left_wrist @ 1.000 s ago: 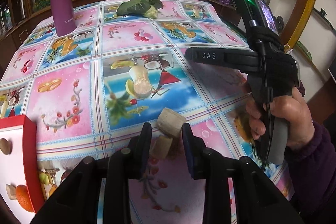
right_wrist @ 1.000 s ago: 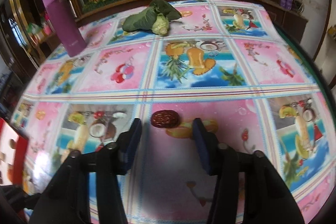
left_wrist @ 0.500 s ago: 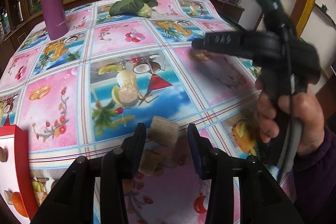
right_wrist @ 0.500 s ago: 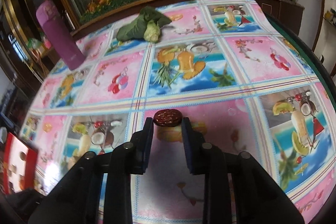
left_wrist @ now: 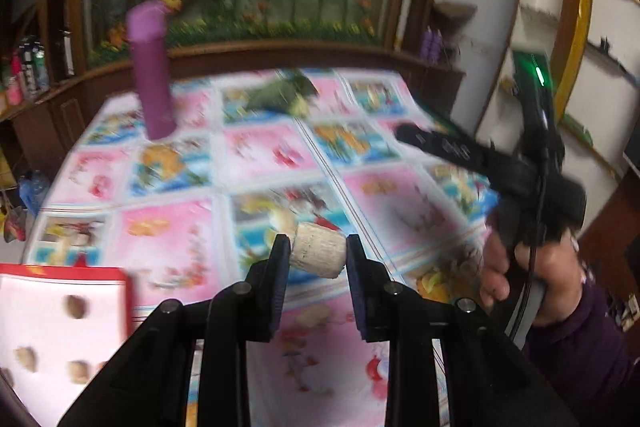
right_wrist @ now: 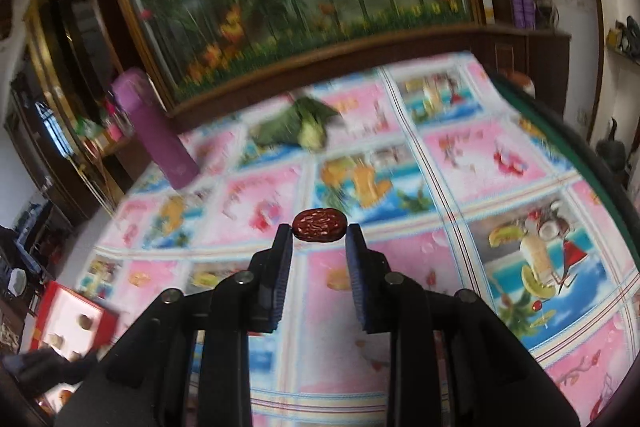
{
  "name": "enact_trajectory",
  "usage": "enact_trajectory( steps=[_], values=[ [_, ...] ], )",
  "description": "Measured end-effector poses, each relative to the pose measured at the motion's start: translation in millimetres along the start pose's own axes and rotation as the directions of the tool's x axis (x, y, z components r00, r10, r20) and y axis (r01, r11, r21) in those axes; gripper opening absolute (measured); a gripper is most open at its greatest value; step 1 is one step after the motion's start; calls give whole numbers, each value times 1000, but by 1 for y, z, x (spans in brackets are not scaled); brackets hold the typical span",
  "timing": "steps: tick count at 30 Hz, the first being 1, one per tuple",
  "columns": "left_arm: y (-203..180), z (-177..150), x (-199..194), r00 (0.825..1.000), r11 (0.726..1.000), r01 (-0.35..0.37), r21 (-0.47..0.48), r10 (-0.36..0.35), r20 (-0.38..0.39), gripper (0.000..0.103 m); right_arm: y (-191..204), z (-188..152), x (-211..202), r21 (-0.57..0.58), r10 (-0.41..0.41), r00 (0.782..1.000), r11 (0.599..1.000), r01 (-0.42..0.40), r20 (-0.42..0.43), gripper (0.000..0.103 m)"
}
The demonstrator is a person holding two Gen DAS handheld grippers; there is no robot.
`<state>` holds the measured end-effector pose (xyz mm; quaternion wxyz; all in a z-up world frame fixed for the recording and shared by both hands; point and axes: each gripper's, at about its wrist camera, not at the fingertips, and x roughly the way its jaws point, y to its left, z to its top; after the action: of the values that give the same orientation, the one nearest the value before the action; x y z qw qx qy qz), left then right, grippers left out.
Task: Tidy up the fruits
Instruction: 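Carry the date and beige block into the white tray and open both tools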
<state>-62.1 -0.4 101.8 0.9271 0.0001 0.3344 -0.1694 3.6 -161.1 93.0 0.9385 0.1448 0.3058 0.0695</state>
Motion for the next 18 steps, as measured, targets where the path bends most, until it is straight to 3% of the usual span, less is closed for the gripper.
enact_trajectory(
  steps=[7, 13, 18],
  values=[
    [44, -15, -65, 990, 991, -119, -54, 122, 73, 27, 20, -22, -43, 82, 112, 992, 990, -117, 66, 29],
    [91, -47, -98, 970, 966, -225, -129, 235, 64, 27, 73, -55, -49, 8, 184, 983, 983, -184, -17, 29],
    [130, -70, -127, 940, 929, -318, -188, 335, 65, 27, 131, -76, -52, -66, 271, 958, 959, -277, -92, 29]
  ],
)
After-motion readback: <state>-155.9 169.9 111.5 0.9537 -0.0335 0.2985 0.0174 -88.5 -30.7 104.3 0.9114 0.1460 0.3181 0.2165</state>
